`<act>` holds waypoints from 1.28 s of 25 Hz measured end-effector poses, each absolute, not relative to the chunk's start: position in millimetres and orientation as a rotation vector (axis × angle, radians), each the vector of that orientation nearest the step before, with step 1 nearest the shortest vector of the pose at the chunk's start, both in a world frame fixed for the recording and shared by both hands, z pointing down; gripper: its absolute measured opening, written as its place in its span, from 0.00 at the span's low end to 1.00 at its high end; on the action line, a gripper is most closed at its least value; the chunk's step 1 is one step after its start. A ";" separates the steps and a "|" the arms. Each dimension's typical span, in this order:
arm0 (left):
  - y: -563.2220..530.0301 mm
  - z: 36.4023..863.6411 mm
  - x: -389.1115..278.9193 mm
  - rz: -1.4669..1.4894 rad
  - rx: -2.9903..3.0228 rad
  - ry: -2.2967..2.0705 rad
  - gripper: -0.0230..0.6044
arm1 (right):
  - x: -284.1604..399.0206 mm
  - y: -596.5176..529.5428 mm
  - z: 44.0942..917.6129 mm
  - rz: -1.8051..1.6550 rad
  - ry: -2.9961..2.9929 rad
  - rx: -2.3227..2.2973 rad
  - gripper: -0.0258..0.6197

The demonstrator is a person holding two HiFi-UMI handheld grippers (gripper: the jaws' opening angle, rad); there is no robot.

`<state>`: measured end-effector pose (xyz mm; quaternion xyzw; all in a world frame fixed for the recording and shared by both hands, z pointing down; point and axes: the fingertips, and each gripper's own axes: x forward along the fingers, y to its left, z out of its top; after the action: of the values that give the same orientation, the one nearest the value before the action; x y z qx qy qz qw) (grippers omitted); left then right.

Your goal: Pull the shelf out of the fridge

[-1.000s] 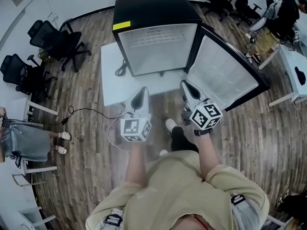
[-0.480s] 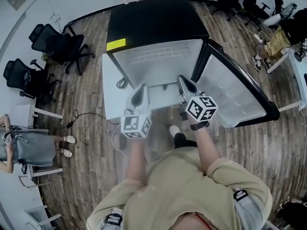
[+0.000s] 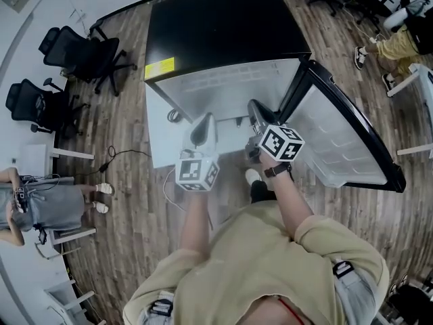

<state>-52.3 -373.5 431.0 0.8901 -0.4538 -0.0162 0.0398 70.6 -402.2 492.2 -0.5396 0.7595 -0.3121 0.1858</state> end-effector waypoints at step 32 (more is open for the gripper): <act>-443.9 455.6 -60.8 0.005 2.643 -1.484 0.04 | 81.3 -525.5 515.0 -1.225 1.611 -1.072 0.33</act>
<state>-60.8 -443.9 455.6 0.8706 -0.4889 0.0017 0.0552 81.3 -525.5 515.0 -0.4264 0.6406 -0.4873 0.4127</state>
